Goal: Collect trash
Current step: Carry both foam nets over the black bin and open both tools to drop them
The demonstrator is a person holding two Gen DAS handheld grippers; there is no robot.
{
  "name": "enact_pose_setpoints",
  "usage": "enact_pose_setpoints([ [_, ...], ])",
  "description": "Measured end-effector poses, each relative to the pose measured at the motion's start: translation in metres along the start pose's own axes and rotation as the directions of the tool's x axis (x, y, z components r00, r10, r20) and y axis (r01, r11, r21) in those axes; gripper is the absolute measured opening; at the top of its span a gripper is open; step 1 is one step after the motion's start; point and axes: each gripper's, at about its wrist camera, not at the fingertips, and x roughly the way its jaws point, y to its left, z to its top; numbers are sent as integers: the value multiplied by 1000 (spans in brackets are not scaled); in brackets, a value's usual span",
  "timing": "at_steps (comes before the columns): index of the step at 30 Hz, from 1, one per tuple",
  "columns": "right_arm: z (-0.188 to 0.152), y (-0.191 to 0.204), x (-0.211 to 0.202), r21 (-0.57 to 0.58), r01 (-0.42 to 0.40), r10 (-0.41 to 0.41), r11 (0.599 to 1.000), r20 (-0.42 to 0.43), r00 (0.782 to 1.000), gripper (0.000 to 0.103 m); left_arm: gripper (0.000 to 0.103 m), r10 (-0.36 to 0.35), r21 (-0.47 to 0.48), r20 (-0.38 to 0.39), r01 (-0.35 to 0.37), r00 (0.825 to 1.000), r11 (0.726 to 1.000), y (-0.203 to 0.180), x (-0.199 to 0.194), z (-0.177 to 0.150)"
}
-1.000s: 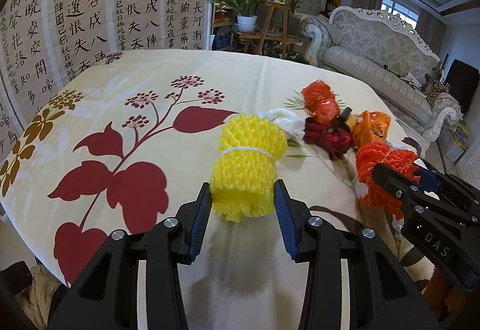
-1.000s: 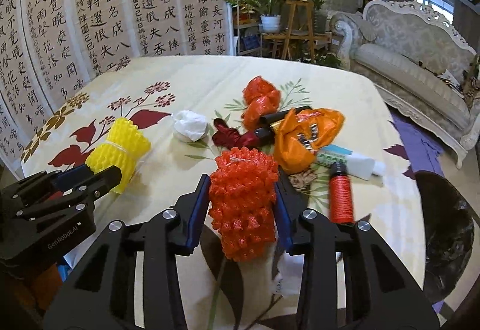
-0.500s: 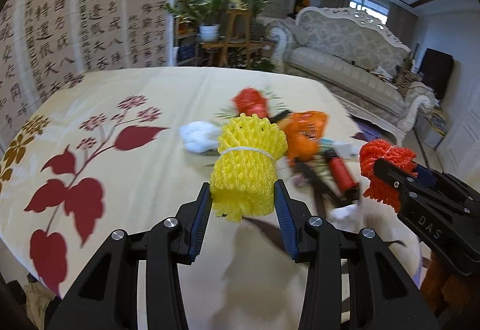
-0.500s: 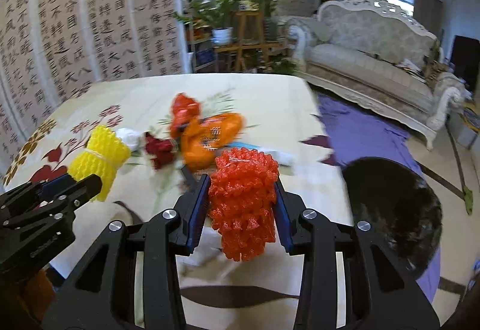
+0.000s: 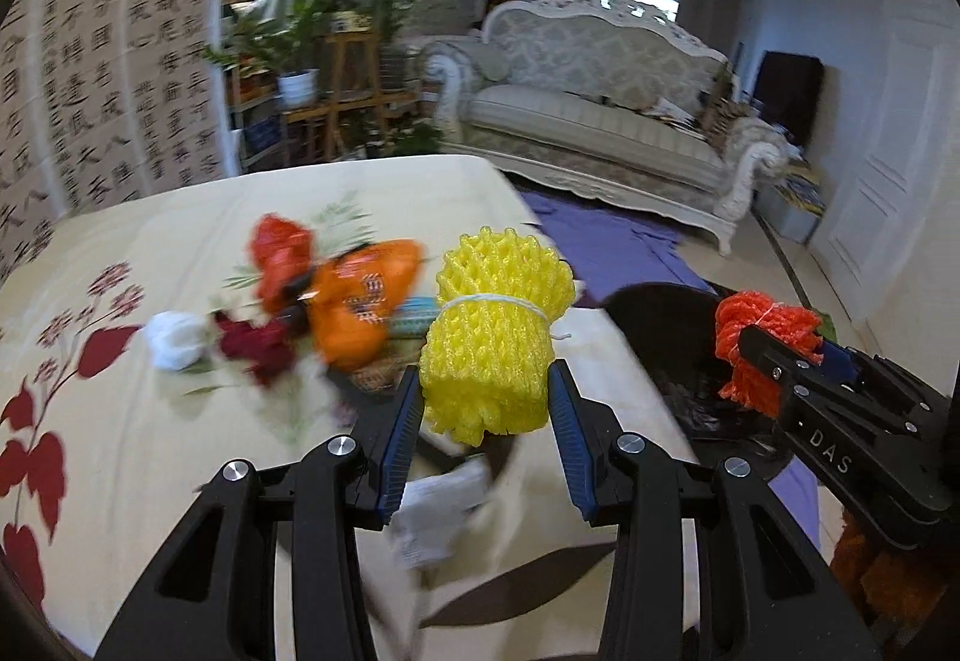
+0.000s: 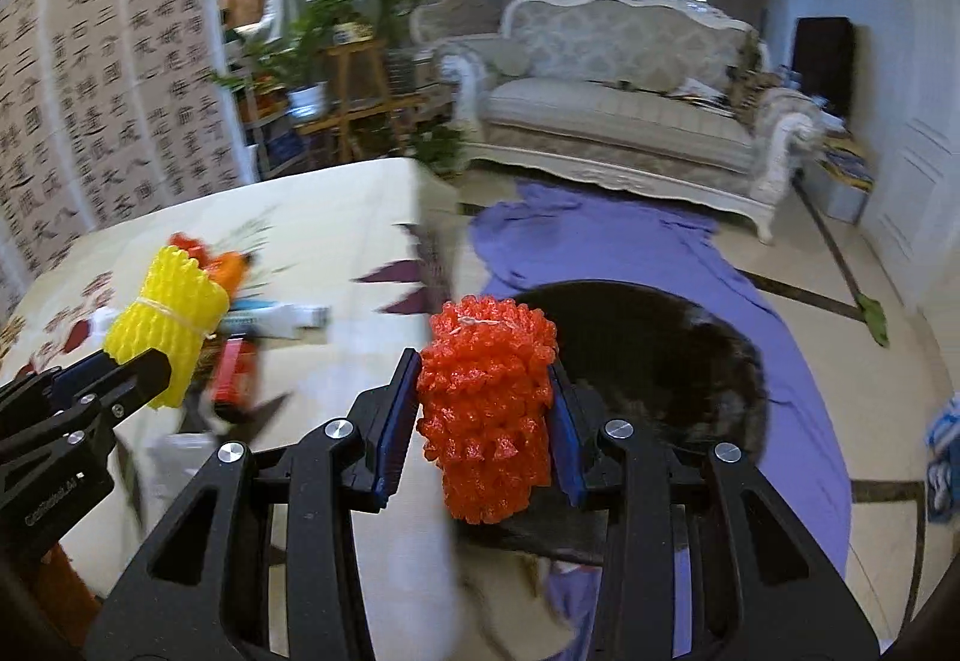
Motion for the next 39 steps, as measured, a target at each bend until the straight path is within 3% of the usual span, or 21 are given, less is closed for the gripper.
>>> enact_pose_setpoints([
  [11, -8, -73, 19, 113, 106, -104, 988, -20, 994, 39, 42, -53, 96, -40, 57, 998, 994, -57, 39, 8],
  [29, -3, -115, 61, 162, 114, -108, 980, -47, 993, 40, 43, -30, 191, -93, 47, 995, 980, -106, 100, 20],
  [32, -2, -119, 68, 171, 109, -102, 979, -51, 994, 48, 51, -21, 192, -103, 40, 994, 981, -106, 107, 19],
  [35, -2, -124, 71, 184, 114, -106, 976, -53, 993, 49, 62, -24, 177, -107, 43, 994, 983, -102, 107, 20],
  [39, -3, -126, 71, 194, 123, -113, 973, -62, 992, 49, 66, -27, 161, -107, 44, 994, 986, -100, 104, 21],
])
